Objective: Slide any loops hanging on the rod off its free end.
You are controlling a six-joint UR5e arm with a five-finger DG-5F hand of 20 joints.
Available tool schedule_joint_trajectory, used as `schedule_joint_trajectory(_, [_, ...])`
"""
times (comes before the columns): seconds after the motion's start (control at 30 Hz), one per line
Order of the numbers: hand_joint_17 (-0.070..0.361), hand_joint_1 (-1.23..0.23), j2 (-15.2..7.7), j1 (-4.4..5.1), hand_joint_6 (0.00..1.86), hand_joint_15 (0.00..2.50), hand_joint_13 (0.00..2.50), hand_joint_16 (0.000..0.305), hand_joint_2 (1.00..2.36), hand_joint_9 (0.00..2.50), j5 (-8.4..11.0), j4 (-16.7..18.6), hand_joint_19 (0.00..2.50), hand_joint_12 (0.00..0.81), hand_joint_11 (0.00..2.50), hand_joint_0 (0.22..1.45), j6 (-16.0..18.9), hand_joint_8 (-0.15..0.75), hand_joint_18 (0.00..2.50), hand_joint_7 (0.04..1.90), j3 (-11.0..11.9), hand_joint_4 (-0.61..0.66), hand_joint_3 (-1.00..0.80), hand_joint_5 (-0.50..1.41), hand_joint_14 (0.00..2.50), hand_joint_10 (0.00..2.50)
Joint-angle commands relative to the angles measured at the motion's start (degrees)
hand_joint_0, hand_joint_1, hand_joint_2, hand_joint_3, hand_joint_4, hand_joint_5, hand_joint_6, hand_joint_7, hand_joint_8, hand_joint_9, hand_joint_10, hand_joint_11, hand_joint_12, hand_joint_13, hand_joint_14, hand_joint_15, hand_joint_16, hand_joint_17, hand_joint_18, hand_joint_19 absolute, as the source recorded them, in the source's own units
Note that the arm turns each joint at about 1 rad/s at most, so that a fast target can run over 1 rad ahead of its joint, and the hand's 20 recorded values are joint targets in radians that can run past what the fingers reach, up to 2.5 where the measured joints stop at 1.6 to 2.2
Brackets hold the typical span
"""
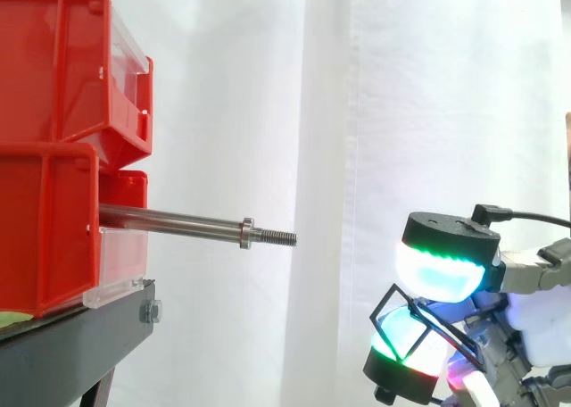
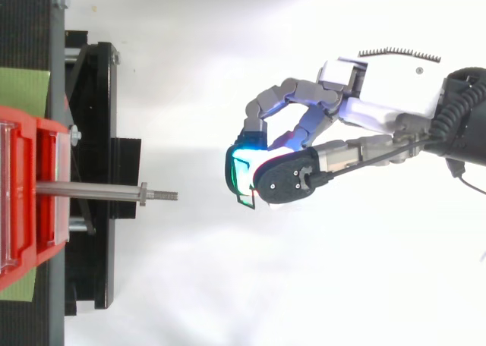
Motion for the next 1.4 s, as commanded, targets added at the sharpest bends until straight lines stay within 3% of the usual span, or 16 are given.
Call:
schedule_joint_trajectory(0.0, [0.098,-0.6,0.0,0.09,0.77,0.29,0.95,0.044,1.01,1.22,-0.03,-0.22,0.61,0.315,0.41,0.6,0.59,0.26,0.96,1.08,0.09,0.08,-0.37,-0.06,0.01,0.02])
schedule_joint_trajectory(0.37, [0.101,-0.77,0.0,0.44,0.86,0.29,0.92,0.045,1.02,1.17,0.06,-0.3,0.58,0.327,0.48,0.6,0.68,0.271,0.95,1.13,0.18,0.09,-0.23,-0.11,0.01,0.02])
schedule_joint_trajectory(0.4, [0.107,-0.79,0.0,0.44,0.89,0.29,0.95,0.047,1.02,1.19,0.14,-0.3,0.56,0.335,0.48,0.59,0.68,0.28,0.99,1.05,0.18,0.07,-0.16,-0.1,0.01,0.02])
schedule_joint_trajectory(0.53, [0.135,-0.73,0.0,0.53,0.87,0.26,1.06,0.06,1.0,1.3,0.32,-0.74,0.55,0.372,0.35,0.57,1.38,0.29,1.13,1.05,0.18,-0.07,-0.1,-0.06,0.01,0.01])
schedule_joint_trajectory(0.6, [0.142,-0.58,0.0,0.62,0.84,0.22,1.05,0.063,1.3,1.3,0.32,-1.1,0.53,0.375,0.22,0.5,1.55,0.283,1.16,1.0,0.18,-0.08,-0.19,-0.05,0.01,0.01])
schedule_joint_trajectory(0.63, [0.141,-0.52,0.0,0.62,0.82,0.21,1.05,0.063,1.33,1.28,0.32,-1.27,0.53,0.371,0.18,0.5,1.64,0.277,1.16,1.0,0.18,-0.06,-0.2,-0.05,0.01,0.01])
schedule_joint_trajectory(0.83, [0.137,-0.54,0.0,0.71,0.68,0.22,1.02,0.061,1.14,1.25,0.32,-1.45,0.54,0.37,0.18,0.56,1.73,0.282,1.13,1.2,0.18,0.06,-0.17,-0.02,0.01,0.01])
schedule_joint_trajectory(0.87, [0.133,-0.57,0.0,0.71,0.63,0.23,1.01,0.059,1.0,1.24,0.32,-1.45,0.56,0.365,0.18,0.6,1.73,0.281,1.1,1.28,0.18,0.09,-0.13,-0.01,0.01,0.01])
schedule_joint_trajectory(1.0, [0.098,-0.59,0.0,0.62,0.51,0.28,0.93,0.044,1.02,1.06,0.32,-1.45,0.6,0.31,0.27,0.66,1.64,0.258,0.94,1.42,0.53,0.16,-0.25,-0.03,0.01,0.01])
schedule_joint_trajectory(1.23, [0.099,-0.62,1.41,0.36,0.53,0.3,0.91,0.044,1.02,1.01,0.41,-2.77,0.6,0.315,0.35,0.65,1.03,0.253,0.93,1.32,0.79,0.15,-0.23,-0.06,0.01,0.01])
schedule_joint_trajectory(1.37, [0.102,-0.73,1.84,0.18,0.65,0.31,0.88,0.046,1.02,0.96,0.32,-3.47,0.59,0.327,0.4,0.63,1.03,0.253,0.91,1.08,0.88,0.15,-0.21,-0.12,0.01,0.02])
